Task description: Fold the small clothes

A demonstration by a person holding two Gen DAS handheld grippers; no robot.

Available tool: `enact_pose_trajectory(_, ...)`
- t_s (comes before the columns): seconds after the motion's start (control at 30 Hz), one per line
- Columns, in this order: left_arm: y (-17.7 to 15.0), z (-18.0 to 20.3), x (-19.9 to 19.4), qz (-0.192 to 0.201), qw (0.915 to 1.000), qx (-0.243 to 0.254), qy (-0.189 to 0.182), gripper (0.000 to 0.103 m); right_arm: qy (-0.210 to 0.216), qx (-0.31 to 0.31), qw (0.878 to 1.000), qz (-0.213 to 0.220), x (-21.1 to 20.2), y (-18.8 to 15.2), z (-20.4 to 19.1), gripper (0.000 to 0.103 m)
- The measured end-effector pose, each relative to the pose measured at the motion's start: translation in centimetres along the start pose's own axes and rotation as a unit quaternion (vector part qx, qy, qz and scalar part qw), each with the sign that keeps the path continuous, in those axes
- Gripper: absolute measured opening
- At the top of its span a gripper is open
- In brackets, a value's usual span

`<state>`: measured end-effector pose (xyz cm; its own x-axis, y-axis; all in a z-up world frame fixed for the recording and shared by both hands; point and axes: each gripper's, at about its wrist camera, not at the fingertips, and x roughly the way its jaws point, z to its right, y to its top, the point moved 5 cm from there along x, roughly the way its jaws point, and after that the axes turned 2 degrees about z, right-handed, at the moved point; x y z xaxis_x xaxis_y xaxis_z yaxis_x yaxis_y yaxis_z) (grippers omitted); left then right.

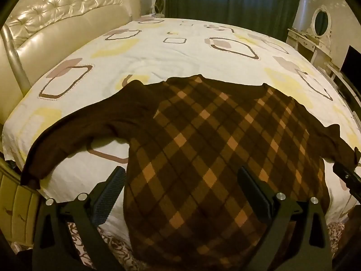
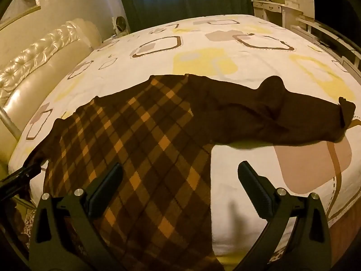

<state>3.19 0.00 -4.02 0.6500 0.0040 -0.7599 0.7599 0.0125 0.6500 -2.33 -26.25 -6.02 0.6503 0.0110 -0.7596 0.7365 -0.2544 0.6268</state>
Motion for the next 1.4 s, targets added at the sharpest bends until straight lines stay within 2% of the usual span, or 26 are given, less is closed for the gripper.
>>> enact_pose_trajectory(0.17,0.1,0.5,-0.1,0.002,1.0000,0.000,0.002,0.099,0.006,0.001,1.000,-0.004,-0.1,-0.2,-0.2,0.101)
enact_pose_trajectory(0.57,-0.3,0.7,-1.9,0.003,0.9998,-0.008,-0.020,0.099,0.009,-0.003,1.000,-0.004,-0.3,-0.3,-1.1,0.101)
enact_pose_trajectory(1.4,-0.3,1.6,-2.6,0.011,0.9998,-0.003,-0.016,0.099,0.012,-0.010,1.000,-0.006,-0.3,-0.6,-1.7,0.101)
